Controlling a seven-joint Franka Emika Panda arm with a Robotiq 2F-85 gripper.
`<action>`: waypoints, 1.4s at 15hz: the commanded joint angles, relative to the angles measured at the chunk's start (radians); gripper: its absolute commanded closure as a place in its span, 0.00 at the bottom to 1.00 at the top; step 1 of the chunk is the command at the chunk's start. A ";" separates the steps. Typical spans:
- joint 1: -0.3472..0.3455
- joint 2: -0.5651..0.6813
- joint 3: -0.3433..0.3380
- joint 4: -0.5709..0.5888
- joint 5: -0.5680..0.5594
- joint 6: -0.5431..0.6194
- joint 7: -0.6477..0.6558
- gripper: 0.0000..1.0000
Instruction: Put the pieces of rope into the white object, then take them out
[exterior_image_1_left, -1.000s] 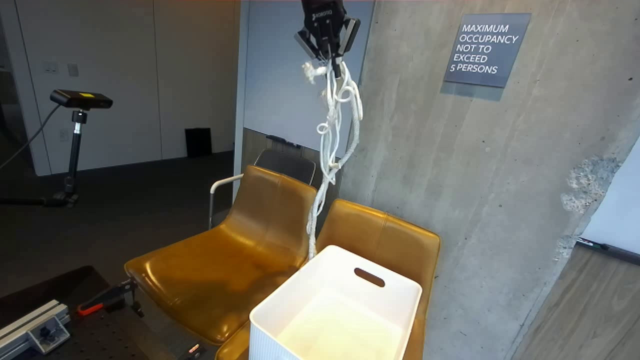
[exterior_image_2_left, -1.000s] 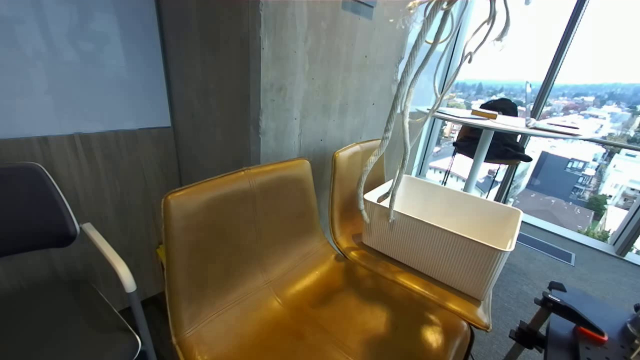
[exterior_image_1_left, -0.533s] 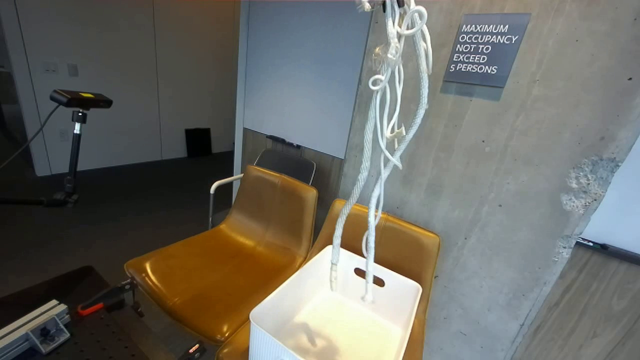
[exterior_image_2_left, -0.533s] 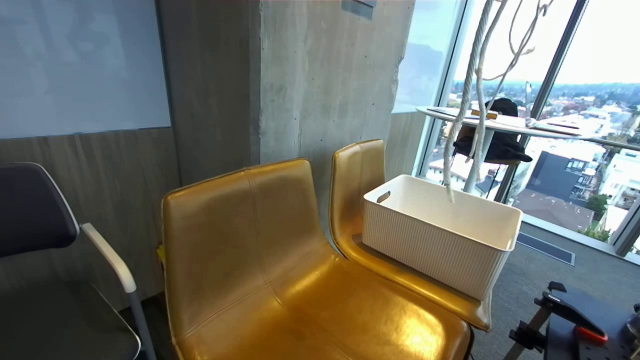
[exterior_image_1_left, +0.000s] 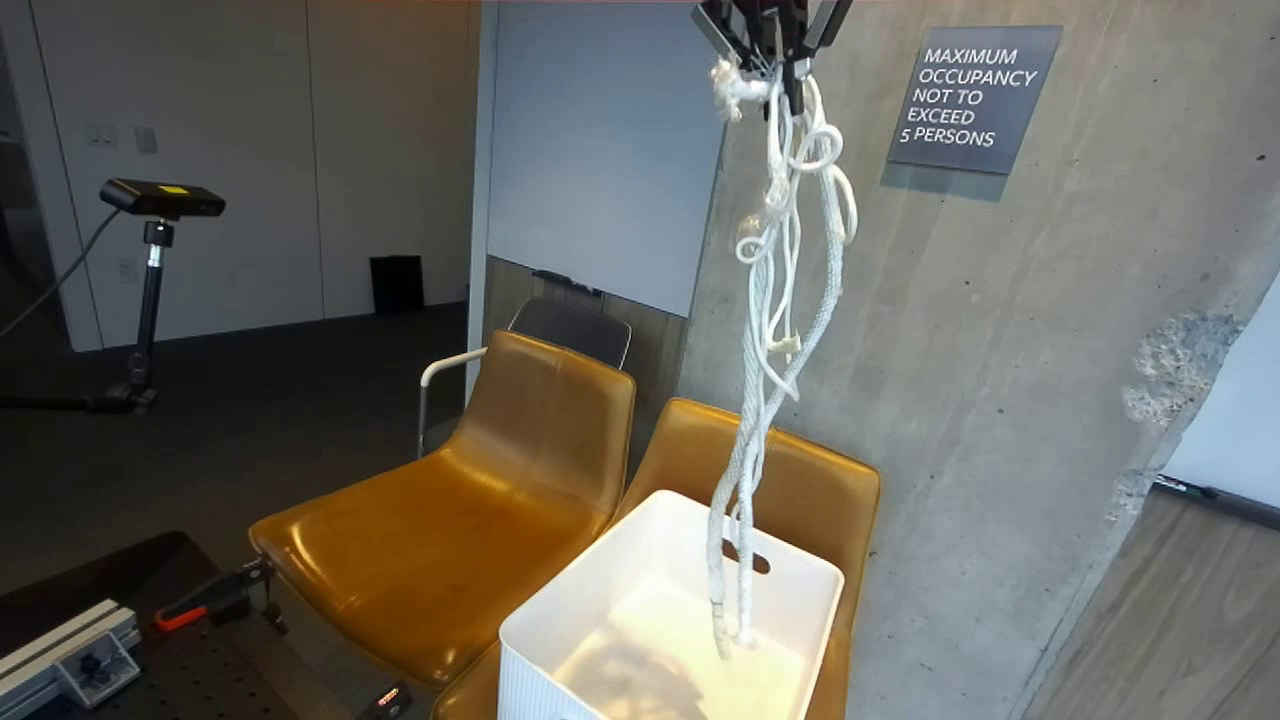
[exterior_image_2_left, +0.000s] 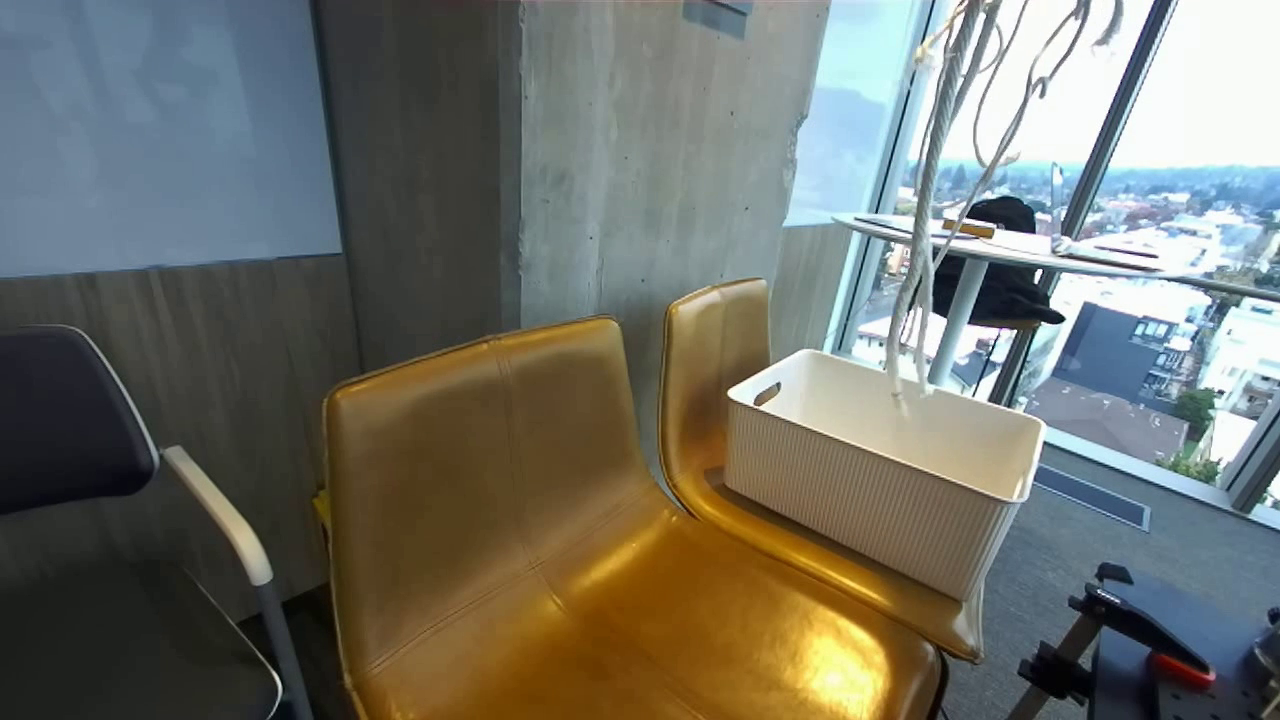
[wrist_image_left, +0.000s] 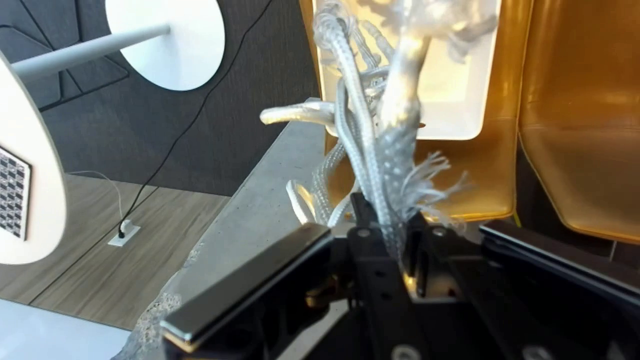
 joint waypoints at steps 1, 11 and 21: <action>-0.005 -0.014 0.002 -0.129 0.033 0.053 0.011 0.96; 0.024 -0.071 0.035 -0.557 0.050 0.396 0.015 0.96; -0.003 -0.093 0.008 -0.724 0.038 0.579 -0.015 0.58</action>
